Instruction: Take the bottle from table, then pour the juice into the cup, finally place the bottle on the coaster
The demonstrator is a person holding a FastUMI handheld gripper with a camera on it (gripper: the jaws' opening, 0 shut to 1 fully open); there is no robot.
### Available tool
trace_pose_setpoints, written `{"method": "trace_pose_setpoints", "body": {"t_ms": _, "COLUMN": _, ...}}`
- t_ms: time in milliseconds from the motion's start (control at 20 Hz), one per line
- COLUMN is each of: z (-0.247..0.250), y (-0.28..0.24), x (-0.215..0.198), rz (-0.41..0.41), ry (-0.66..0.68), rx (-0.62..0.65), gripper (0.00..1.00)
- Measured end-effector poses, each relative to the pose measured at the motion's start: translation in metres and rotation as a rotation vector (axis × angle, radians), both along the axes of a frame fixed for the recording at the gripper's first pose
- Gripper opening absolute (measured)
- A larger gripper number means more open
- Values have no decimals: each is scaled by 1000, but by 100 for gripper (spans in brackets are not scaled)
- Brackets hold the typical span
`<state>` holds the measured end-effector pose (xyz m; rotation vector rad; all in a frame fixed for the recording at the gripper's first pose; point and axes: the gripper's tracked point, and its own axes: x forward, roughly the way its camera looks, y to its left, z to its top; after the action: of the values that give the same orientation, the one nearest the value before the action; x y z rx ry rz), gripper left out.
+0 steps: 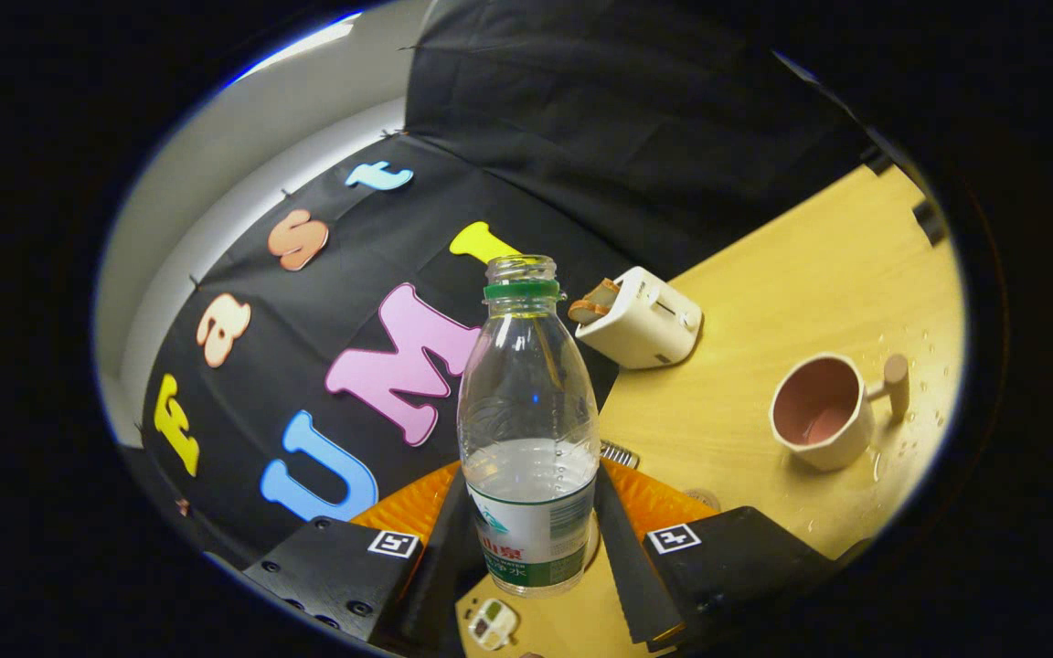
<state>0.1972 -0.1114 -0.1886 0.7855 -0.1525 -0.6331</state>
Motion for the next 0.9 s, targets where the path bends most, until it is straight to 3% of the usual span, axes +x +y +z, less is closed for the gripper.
{"method": "trace_pose_setpoints", "body": {"t_ms": 500, "z": 3, "y": -14, "x": 56, "rz": -109, "ry": 389, "rx": -580, "gripper": 75}}
{"method": "trace_pose_setpoints", "body": {"t_ms": 750, "z": -45, "y": -15, "x": 79, "rz": -94, "ry": 527, "rx": -714, "gripper": 75}}
{"method": "trace_pose_setpoints", "body": {"t_ms": 900, "z": -84, "y": -16, "x": 90, "rz": -60, "ry": 598, "rx": -730, "gripper": 75}}
